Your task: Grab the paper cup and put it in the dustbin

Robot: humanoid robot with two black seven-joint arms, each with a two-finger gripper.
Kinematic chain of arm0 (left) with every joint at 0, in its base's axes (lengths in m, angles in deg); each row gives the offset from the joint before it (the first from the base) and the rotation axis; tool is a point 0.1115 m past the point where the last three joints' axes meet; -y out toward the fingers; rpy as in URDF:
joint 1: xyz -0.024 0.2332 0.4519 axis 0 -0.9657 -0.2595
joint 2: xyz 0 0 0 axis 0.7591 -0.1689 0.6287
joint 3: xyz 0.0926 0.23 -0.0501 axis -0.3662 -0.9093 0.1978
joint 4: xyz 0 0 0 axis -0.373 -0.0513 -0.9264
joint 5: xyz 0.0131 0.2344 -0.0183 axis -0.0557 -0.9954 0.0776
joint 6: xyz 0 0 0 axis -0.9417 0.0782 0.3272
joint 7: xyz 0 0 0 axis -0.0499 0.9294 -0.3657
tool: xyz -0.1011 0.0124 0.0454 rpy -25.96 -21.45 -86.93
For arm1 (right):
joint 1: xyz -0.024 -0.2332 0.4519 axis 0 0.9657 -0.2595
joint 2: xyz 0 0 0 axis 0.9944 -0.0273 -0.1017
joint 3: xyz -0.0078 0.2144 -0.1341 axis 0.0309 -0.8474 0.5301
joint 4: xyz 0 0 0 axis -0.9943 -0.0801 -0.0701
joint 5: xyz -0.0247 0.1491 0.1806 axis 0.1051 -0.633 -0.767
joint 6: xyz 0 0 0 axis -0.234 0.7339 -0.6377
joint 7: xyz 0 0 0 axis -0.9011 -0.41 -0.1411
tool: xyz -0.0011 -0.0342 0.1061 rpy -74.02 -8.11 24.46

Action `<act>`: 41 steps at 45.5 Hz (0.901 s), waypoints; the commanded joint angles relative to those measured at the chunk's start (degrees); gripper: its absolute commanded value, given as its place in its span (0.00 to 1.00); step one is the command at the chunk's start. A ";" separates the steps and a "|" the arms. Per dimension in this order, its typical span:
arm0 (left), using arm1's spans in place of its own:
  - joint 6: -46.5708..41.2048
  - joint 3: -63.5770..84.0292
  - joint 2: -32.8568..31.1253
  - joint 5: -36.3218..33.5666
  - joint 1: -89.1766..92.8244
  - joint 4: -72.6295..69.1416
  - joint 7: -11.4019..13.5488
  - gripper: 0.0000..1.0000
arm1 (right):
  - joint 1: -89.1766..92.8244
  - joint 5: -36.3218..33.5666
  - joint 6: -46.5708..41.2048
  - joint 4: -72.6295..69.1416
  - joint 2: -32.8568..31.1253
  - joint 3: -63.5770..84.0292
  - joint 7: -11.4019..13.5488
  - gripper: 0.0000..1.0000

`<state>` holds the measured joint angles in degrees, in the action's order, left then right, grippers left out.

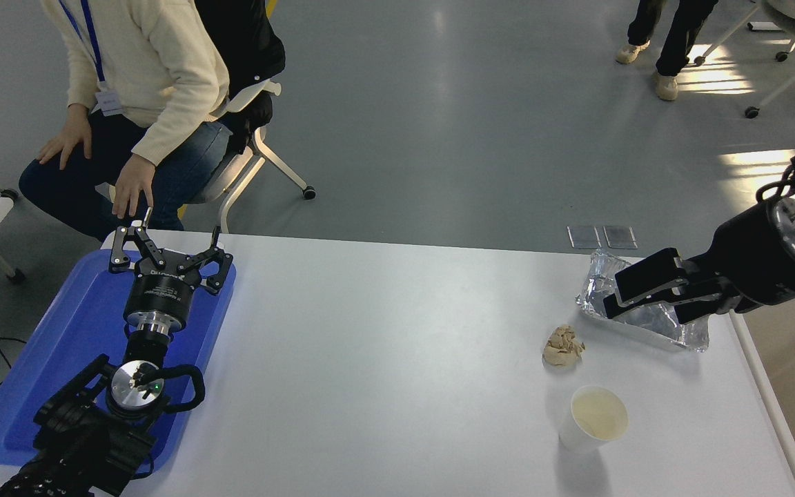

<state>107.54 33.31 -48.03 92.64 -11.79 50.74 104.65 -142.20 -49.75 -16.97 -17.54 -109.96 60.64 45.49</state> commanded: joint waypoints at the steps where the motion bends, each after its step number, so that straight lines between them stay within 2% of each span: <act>1: 0.00 0.00 0.00 -0.07 0.00 0.00 0.01 1.00 | 0.18 4.28 -0.24 -0.10 0.48 2.17 -0.04 1.00; 13: 0.00 0.00 0.00 -0.07 -0.09 0.00 0.01 1.00 | 3.87 4.54 1.34 -0.10 0.57 2.26 0.13 1.00; 26: 0.00 0.00 0.00 0.02 0.00 0.00 0.01 1.00 | 11.95 5.07 7.67 0.32 0.65 1.29 0.05 1.00; 41: 0.00 0.00 0.00 0.02 0.00 0.00 0.01 1.00 | 28.82 6.03 15.49 8.49 1.62 -8.02 -0.22 1.00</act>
<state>107.54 33.30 -48.03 92.64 -11.80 50.74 104.65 -124.72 -44.63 -6.67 -14.15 -108.93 58.70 45.43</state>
